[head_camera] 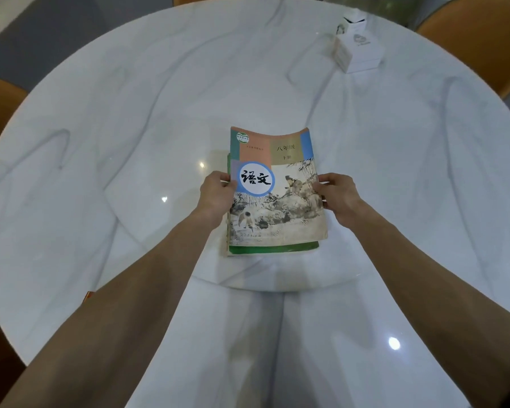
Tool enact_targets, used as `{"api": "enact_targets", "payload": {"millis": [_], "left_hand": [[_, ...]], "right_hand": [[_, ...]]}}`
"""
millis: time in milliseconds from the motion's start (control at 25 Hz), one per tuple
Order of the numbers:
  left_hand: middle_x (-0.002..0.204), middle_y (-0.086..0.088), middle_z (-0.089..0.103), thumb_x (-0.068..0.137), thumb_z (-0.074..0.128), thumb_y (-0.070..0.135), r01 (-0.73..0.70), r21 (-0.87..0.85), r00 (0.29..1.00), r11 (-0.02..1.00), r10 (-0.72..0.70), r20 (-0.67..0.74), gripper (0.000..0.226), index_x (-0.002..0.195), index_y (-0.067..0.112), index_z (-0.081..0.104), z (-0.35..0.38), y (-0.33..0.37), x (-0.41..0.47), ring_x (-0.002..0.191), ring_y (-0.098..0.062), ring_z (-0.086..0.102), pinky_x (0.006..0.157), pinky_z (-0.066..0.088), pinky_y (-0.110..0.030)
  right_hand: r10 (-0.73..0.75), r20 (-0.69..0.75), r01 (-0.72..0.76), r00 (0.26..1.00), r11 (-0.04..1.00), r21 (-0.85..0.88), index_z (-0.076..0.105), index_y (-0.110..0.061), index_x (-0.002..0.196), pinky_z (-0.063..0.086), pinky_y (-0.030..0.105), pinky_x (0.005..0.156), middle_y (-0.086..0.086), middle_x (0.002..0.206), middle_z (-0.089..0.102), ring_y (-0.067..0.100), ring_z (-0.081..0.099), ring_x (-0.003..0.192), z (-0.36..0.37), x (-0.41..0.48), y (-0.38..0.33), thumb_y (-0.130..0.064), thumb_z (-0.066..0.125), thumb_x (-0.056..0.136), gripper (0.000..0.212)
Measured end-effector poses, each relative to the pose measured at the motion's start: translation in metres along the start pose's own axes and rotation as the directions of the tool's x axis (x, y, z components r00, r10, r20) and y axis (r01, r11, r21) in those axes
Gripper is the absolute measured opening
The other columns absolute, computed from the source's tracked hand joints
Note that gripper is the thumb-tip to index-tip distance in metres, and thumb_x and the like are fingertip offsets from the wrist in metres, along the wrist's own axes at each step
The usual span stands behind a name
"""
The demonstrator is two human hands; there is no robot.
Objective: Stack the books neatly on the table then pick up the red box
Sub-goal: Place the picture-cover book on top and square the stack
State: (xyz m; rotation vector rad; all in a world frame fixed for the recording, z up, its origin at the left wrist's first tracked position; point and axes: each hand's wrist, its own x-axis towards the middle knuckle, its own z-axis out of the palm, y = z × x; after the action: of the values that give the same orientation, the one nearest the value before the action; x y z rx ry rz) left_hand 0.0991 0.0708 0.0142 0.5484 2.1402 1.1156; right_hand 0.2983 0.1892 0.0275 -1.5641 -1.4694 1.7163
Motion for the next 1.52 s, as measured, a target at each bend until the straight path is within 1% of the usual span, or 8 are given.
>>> {"api": "enact_targets", "payload": {"millis": [160,320,440,680,840,1000,1240,1520], "left_hand": [[0.120,-0.017,0.061,0.094,0.049,0.014,-0.014,0.096,1.000,0.995,0.015,-0.009,0.027,0.118,0.001,0.054,0.003,-0.017,0.001,0.095,-0.027,0.057,0.077,0.046,-0.033],[0.109,-0.022,0.064,0.095,0.045,0.012,-0.141,0.393,0.988,0.909,0.157,-0.008,0.025,0.106,-0.003,0.060,0.010,-0.029,-0.001,0.096,-0.036,0.060,0.074,0.044,-0.033],[0.113,-0.025,0.054,0.095,0.044,0.012,-0.159,0.547,0.981,0.822,0.193,-0.004,0.026,0.104,-0.005,0.062,0.012,-0.035,0.001,0.098,-0.039,0.056,0.079,0.045,-0.037],[0.116,-0.024,0.051,0.098,0.039,0.011,-0.184,0.622,0.976,0.761,0.216,0.025,0.028,0.106,-0.005,0.061,0.018,-0.039,0.005,0.093,-0.040,0.058,0.078,0.046,-0.037],[0.115,-0.023,0.052,0.097,0.041,0.006,-0.175,0.623,0.977,0.762,0.211,0.016,0.026,0.110,-0.002,0.062,0.022,-0.042,0.005,0.095,-0.039,0.057,0.077,0.045,-0.037],[0.116,-0.022,0.052,0.095,0.042,0.001,-0.153,0.643,0.982,0.750,0.187,0.017,0.027,0.113,0.000,0.062,0.023,-0.040,0.003,0.098,-0.038,0.059,0.080,0.047,-0.037],[0.111,-0.023,0.060,0.096,0.043,0.012,-0.129,0.662,0.990,0.739,0.137,0.040,0.027,0.104,-0.006,0.062,0.014,-0.033,-0.005,0.100,-0.036,0.060,0.081,0.048,-0.039],[0.110,-0.021,0.064,0.093,0.048,0.007,-0.083,0.645,0.996,0.759,0.073,0.043,0.021,0.100,-0.005,0.063,0.011,-0.033,-0.014,0.102,-0.032,0.061,0.079,0.049,-0.034]], "right_hand": [[0.013,-0.049,-0.018,0.999,0.995,-0.098,0.065,-0.003,0.103,0.053,0.032,0.067,0.009,0.085,0.064,0.021,0.059,0.068,0.009,0.013,0.020,-0.009,0.058,0.088,0.017],[-0.067,-0.134,0.035,0.989,0.973,-0.226,0.070,-0.011,0.104,0.041,0.003,0.041,-0.004,0.070,0.062,0.009,0.053,0.055,0.014,0.016,0.041,-0.012,0.059,0.088,0.019],[-0.123,-0.162,0.073,0.979,0.955,-0.288,0.071,-0.007,0.106,0.036,-0.004,0.041,0.001,0.076,0.064,0.015,0.056,0.066,0.016,0.019,0.047,-0.011,0.061,0.087,0.022],[-0.149,-0.222,0.064,0.964,0.935,-0.350,0.070,-0.002,0.107,0.045,0.019,0.078,0.013,0.101,0.072,0.016,0.061,0.082,0.020,0.022,0.052,-0.011,0.065,0.085,0.024],[-0.159,-0.222,0.062,0.962,0.919,-0.390,0.070,0.001,0.103,0.051,0.025,0.081,0.018,0.103,0.072,0.027,0.068,0.094,0.017,0.023,0.051,-0.009,0.066,0.083,0.022],[-0.172,-0.176,0.077,0.969,0.891,-0.447,0.071,0.005,0.092,0.055,0.035,0.083,0.025,0.098,0.072,0.036,0.067,0.093,0.016,0.022,0.046,-0.006,0.064,0.083,0.016],[-0.175,-0.117,0.086,0.978,0.839,-0.537,0.070,0.008,0.093,0.053,0.033,0.085,0.025,0.101,0.071,0.035,0.066,0.097,0.015,0.019,0.036,-0.004,0.063,0.085,0.016],[-0.175,-0.126,0.083,0.976,0.844,-0.530,0.071,0.000,0.103,0.053,0.029,0.086,0.018,0.104,0.072,0.029,0.066,0.093,0.014,0.020,0.034,-0.006,0.066,0.083,0.021]]}}
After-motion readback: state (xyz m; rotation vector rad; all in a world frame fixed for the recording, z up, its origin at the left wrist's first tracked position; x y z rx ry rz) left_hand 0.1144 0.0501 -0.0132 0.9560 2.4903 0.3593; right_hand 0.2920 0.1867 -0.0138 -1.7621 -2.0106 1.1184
